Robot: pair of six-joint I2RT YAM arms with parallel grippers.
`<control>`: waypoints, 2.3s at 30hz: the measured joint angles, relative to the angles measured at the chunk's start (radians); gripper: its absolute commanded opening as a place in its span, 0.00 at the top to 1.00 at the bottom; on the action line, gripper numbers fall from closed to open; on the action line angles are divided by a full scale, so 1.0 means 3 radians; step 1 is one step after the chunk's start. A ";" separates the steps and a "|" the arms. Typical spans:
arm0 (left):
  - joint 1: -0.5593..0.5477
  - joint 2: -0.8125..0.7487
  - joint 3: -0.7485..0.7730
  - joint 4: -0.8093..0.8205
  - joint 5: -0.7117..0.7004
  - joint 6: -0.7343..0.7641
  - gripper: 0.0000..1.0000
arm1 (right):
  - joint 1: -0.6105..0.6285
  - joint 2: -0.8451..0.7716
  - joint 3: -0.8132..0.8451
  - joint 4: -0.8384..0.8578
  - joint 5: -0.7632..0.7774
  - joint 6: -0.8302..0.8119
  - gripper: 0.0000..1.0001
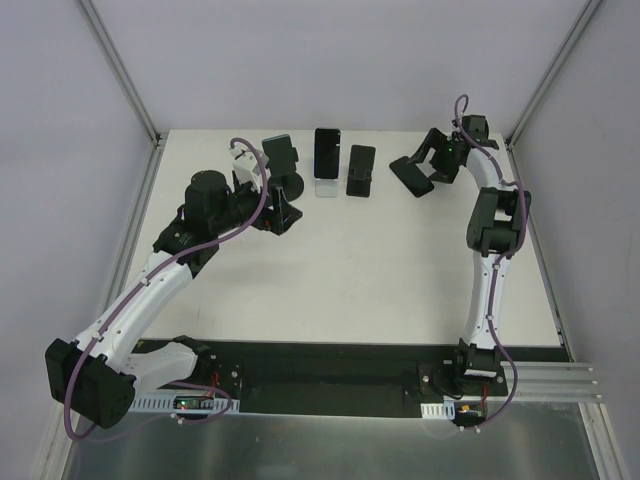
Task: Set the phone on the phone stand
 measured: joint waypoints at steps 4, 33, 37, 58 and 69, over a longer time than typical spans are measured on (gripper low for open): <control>0.0000 0.0000 0.0000 0.0000 0.0057 -0.0046 0.18 | 0.0019 0.0000 0.0086 -0.0341 0.0062 0.0045 0.04; 0.0000 0.0000 0.0001 0.0001 0.0150 -0.0142 0.21 | 0.0708 0.0215 0.0753 -0.1715 0.1809 -0.0739 0.04; 0.0000 0.0000 0.0000 0.0001 0.0156 -0.0149 0.21 | 0.0707 0.0225 0.0828 -0.1745 0.1794 -0.0805 0.04; 0.0000 0.0017 0.0001 0.0001 0.0244 -0.0228 0.21 | 0.0731 0.0385 0.1207 -0.1728 0.1691 -0.1030 0.04; 0.0000 0.0042 0.0001 0.0001 0.0258 -0.0244 0.21 | 0.0478 0.0282 0.0834 -0.1330 0.1111 -0.0619 0.04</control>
